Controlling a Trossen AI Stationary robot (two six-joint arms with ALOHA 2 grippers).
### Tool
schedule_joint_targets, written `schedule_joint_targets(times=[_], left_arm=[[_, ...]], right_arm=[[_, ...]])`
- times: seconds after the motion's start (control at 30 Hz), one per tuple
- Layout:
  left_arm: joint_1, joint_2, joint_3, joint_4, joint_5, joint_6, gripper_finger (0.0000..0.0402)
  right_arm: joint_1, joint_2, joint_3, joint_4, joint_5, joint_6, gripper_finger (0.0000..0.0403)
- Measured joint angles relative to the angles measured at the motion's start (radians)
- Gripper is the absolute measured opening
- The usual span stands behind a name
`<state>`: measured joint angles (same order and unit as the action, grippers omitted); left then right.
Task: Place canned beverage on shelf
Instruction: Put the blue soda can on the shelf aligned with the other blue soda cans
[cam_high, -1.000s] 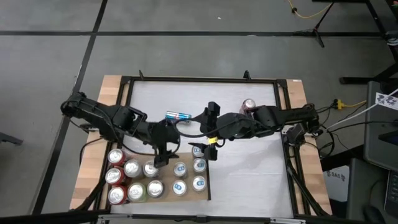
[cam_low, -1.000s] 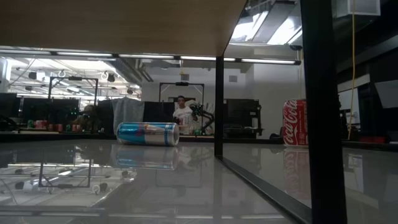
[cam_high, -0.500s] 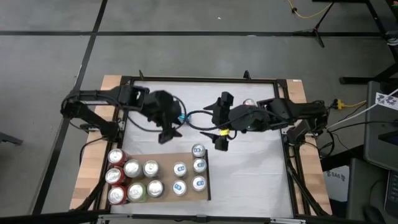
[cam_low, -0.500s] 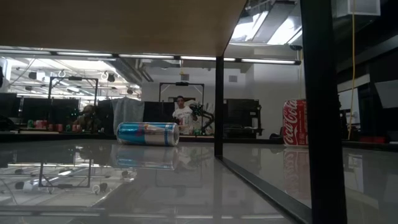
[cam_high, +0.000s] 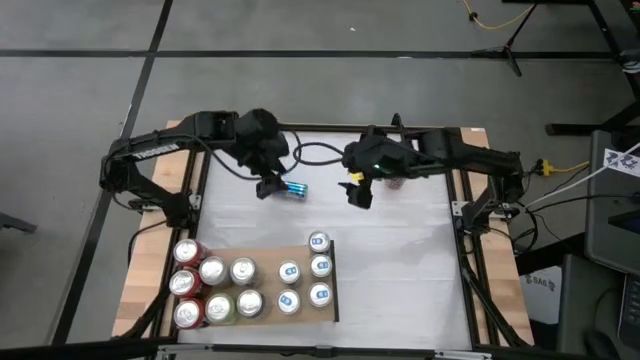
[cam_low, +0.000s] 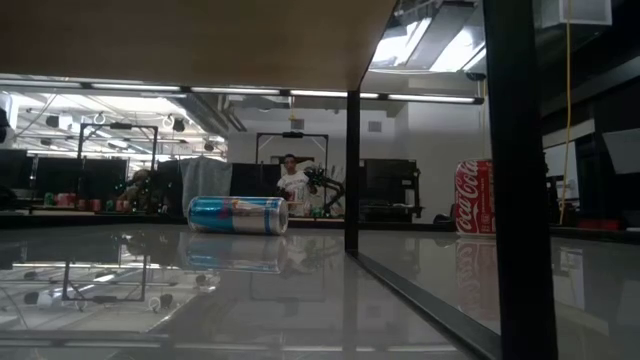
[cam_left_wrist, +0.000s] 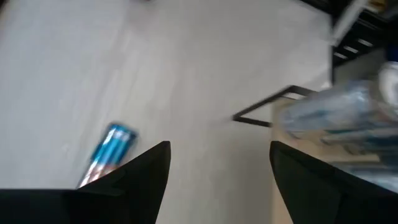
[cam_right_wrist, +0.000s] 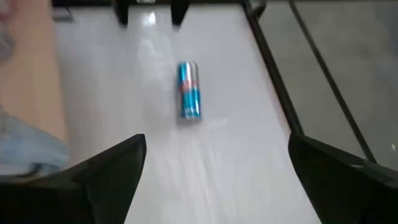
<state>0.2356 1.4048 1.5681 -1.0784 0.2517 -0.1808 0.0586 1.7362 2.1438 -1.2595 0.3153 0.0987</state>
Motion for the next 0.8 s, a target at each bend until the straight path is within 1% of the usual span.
schedule_joint_targets(times=[0.13,0.2,0.27,0.4,0.5,0.63,0.7,0.8], left_arm=[[0.077,0.000,0.000,-0.063,-0.006,-0.026,0.0268],[0.120,0.000,0.000,-0.098,-0.006,-0.027,0.0268],[0.162,0.001,0.000,-0.135,-0.006,-0.045,0.0268],[0.249,0.003,0.000,-0.211,-0.012,-0.085,0.0268],[0.307,0.015,0.000,-0.278,-0.024,-0.144,0.0268],[0.382,0.053,0.000,-0.372,-0.029,-0.159,0.0268],[0.415,0.085,0.000,-0.395,-0.028,-0.160,0.0268],[0.448,0.135,0.000,-0.413,-0.028,-0.160,0.0268]], right_arm=[[-0.070,-0.010,-0.094,0.019,-0.055,-0.029,0.0385],[-0.116,-0.018,-0.156,0.062,-0.110,-0.058,0.0385],[-0.167,-0.024,-0.223,0.124,-0.180,-0.087,0.0385],[-0.274,-0.034,-0.362,0.282,-0.355,-0.167,0.0385],[-0.350,-0.034,-0.459,0.374,-0.471,-0.220,0.0385],[-0.421,-0.034,-0.589,0.510,-0.610,-0.238,0.0385],[-0.442,-0.034,-0.646,0.580,-0.650,-0.238,0.0385],[-0.449,-0.034,-0.724,0.686,-0.656,-0.236,0.0385]])
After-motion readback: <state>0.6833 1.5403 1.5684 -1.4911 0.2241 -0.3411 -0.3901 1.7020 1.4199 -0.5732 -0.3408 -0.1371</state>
